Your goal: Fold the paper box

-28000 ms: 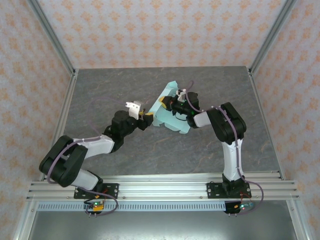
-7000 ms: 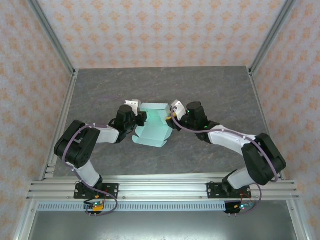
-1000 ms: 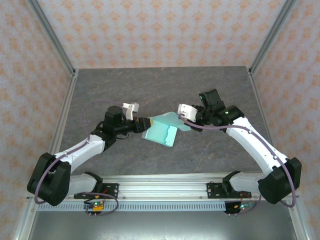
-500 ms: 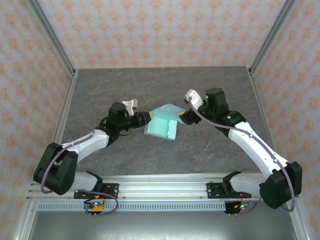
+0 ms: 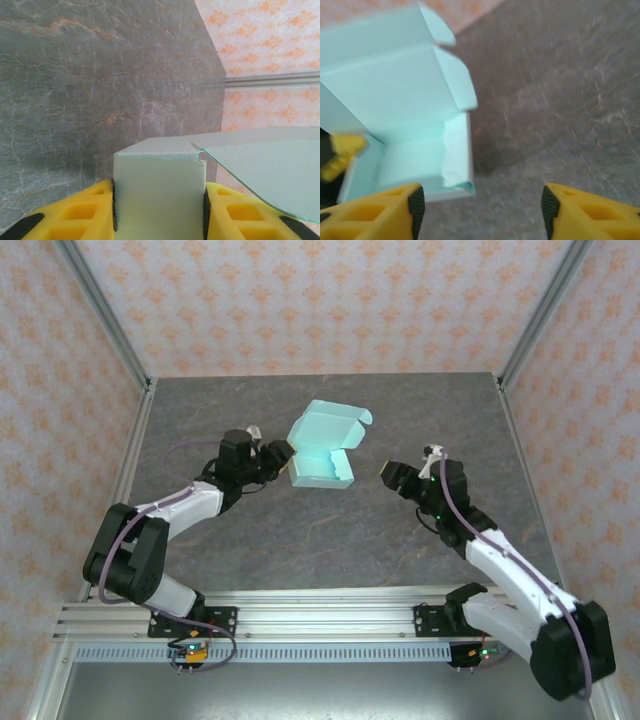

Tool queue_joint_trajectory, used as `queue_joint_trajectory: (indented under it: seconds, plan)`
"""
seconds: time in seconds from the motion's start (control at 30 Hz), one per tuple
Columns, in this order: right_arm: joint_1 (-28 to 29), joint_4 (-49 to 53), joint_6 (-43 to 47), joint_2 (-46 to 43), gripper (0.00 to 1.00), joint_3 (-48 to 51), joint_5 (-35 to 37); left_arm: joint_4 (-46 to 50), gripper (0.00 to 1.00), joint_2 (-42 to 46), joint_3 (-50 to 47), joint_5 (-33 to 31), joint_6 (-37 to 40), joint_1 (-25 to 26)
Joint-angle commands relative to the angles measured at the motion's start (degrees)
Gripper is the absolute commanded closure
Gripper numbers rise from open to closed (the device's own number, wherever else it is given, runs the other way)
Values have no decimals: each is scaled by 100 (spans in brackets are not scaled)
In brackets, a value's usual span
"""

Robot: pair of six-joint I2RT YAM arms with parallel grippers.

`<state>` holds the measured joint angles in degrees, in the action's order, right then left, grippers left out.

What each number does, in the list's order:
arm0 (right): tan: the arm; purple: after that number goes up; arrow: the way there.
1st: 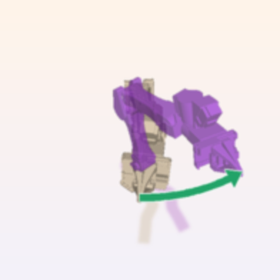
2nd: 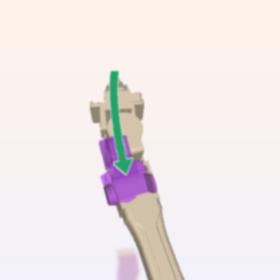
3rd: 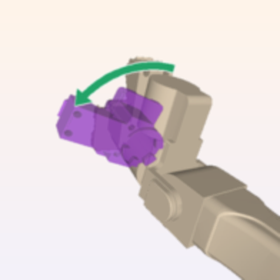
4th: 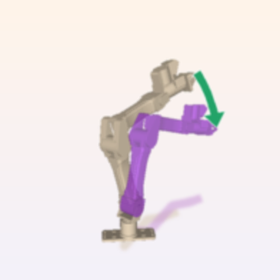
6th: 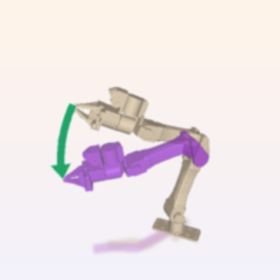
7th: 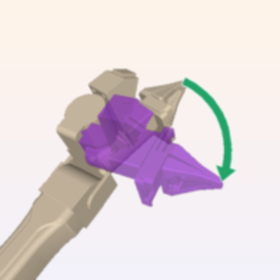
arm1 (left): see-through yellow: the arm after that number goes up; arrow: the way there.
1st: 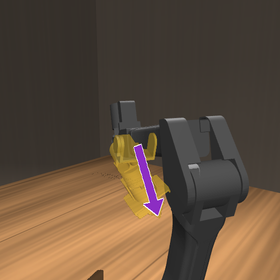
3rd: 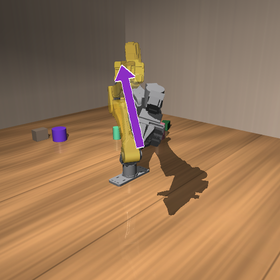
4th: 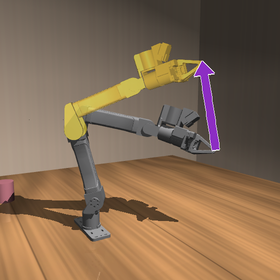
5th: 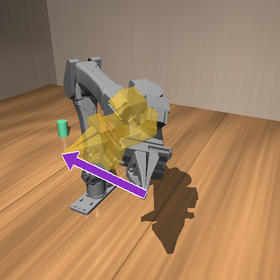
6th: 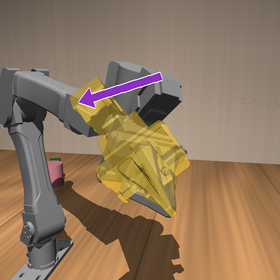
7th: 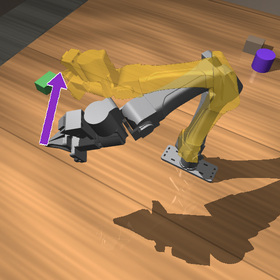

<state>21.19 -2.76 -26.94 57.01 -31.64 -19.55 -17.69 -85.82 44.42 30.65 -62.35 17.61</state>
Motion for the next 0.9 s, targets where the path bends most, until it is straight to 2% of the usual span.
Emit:
queue_joint_trajectory:
  seconds: [0.0,0.07,0.23,0.37,0.5,0.7,0.77,0.87]
  plan:
    - [43,142,470,808,44,-727,-903,291,64,164,536,360,454,15]
    - [110,239,646,1366,51,-1057,-1065,406,64,226,626,479,594,18]
    - [357,810,1167,2193,51,-1870,-896,491,64,316,611,518,772,59]
    - [391,900,993,2628,52,-2212,-589,151,64,233,525,688,582,74]
    - [484,1033,1068,2992,57,-2555,-570,106,64,208,553,771,651,119]
    - [724,821,876,3442,54,-2703,-552,48,64,132,562,760,600,182]
    - [721,589,792,3486,54,-2617,-688,104,64,102,526,663,629,191]
    - [721,430,710,3479,56,-2497,-526,-25,64,50,475,643,551,191]
